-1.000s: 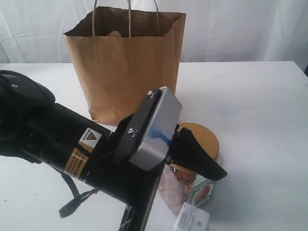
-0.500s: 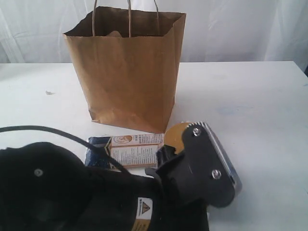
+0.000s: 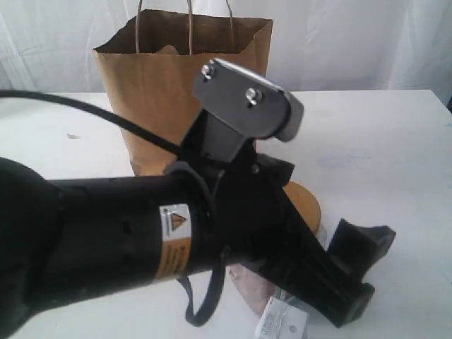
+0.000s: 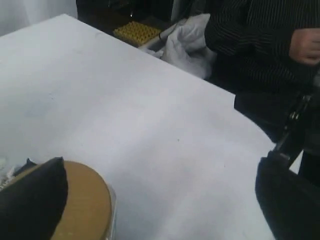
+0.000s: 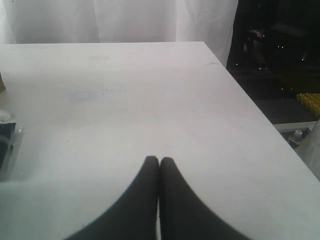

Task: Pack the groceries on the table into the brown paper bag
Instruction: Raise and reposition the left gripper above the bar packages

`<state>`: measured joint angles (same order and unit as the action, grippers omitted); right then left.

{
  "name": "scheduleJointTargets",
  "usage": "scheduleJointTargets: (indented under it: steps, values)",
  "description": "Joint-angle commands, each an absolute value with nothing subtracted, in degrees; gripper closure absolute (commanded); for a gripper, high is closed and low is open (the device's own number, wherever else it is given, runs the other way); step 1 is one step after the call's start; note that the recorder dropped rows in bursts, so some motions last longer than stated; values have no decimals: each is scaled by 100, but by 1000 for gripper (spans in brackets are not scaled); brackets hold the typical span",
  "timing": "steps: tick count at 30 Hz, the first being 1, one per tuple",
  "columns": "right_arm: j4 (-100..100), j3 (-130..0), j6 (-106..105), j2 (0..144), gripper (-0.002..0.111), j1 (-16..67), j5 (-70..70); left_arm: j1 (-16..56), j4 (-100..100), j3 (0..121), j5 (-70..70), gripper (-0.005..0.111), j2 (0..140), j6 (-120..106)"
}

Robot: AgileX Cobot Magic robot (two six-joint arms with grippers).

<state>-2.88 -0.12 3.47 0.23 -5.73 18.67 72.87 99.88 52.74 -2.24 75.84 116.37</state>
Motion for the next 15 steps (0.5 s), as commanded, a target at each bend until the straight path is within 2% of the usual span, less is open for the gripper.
scheduleJointTargets:
  steps: [1, 4, 9, 11, 15]
  values:
    - [-301, 0, 346, 0, 108, -570, 1814, 7331, 9995, 5107, -176, 2, 7302, 11765]
    - [-301, 0, 346, 0, 108, -570, 1814, 7331, 9995, 4772, 211, 2, 7218, 11620]
    - [-301, 0, 346, 0, 108, -570, 1814, 7331, 9927, 4264, 2176, 5, 7127, 10943]
    - [-301, 0, 346, 0, 108, -570, 1814, 7331, 9421, 4196, 2923, 16, 7101, 10448]
    - [-301, 0, 346, 0, 108, -570, 1814, 7331, 8115, 4231, 3620, 52, 7060, 9445]
